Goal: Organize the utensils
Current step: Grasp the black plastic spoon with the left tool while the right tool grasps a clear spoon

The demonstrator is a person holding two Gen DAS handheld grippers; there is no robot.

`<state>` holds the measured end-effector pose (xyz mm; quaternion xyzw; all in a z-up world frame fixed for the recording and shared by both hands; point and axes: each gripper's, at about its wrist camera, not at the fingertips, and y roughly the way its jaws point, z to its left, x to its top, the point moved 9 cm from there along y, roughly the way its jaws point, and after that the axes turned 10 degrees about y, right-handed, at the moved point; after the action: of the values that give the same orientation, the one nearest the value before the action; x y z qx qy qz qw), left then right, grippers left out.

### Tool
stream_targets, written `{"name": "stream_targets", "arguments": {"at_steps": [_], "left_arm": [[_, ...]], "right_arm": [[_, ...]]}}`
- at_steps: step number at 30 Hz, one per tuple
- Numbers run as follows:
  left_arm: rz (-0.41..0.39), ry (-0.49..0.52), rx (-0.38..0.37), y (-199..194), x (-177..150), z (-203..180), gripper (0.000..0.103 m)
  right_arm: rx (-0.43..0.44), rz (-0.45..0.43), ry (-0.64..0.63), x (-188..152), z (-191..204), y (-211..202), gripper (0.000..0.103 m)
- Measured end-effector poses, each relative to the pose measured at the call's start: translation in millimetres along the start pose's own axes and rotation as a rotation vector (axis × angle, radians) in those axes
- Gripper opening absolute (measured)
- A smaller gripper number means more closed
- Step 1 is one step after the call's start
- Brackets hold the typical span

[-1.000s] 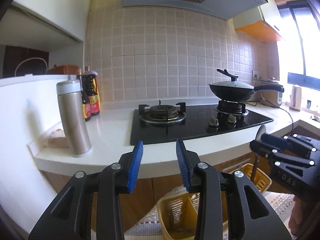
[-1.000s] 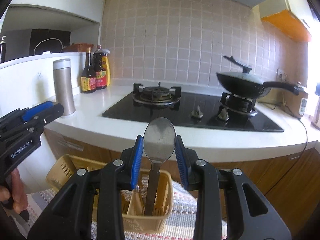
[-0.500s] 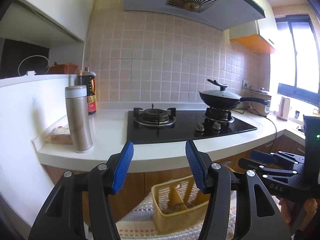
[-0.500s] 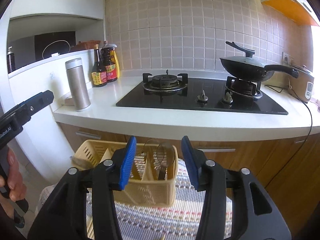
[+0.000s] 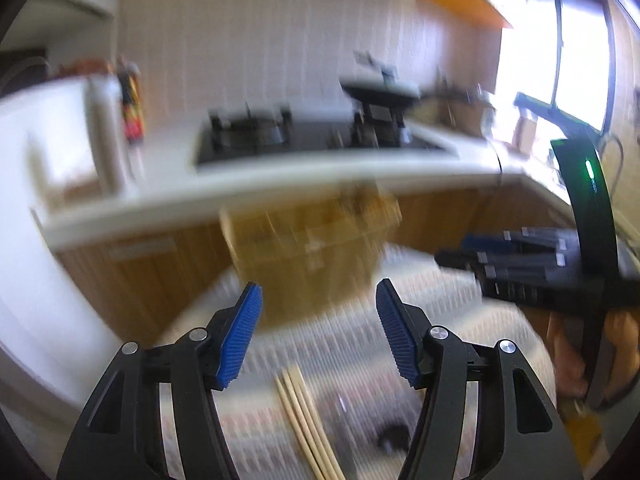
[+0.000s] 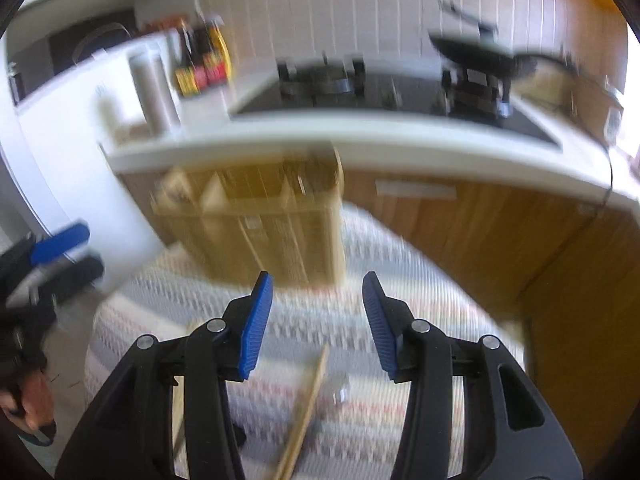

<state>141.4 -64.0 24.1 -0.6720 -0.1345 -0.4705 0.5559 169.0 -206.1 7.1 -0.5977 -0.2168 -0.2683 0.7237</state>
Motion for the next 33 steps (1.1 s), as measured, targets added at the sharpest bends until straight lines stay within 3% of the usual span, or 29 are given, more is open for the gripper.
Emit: {"name": "stream_targets", "arguments": {"at_steps": [5,6,9,13,20,33], "left_arm": [[0.256,-0.034,-0.146,34,-69,-33,0.057],[0.305,-0.016,-0.165,39,-84,-44,0.055],[0.375,-0.003,-0.196,47,-107,-61,0.054],[0.46,-0.004,-0.225,63,-129,-75,0.048],[0.516,0.027,-0.202,78,-145,-89,0.042],[0.443,0.109,-0.112,115,-121,-93,0.035]], "right_arm": [[-0.003,0.223,0.045,-50,-21,33,0.043],[-0.008,0.258,0.043,-60,-24,39,0.039],[-0.02,0.343,0.047,-87,-31,53,0.031],[0.0,0.42,0.086,-113,-36,64,0.029],[-0.01,0.454,0.108,-128,-34,71,0.022],[-0.064,0.462,0.102,-128,-23,86,0.02]]}}
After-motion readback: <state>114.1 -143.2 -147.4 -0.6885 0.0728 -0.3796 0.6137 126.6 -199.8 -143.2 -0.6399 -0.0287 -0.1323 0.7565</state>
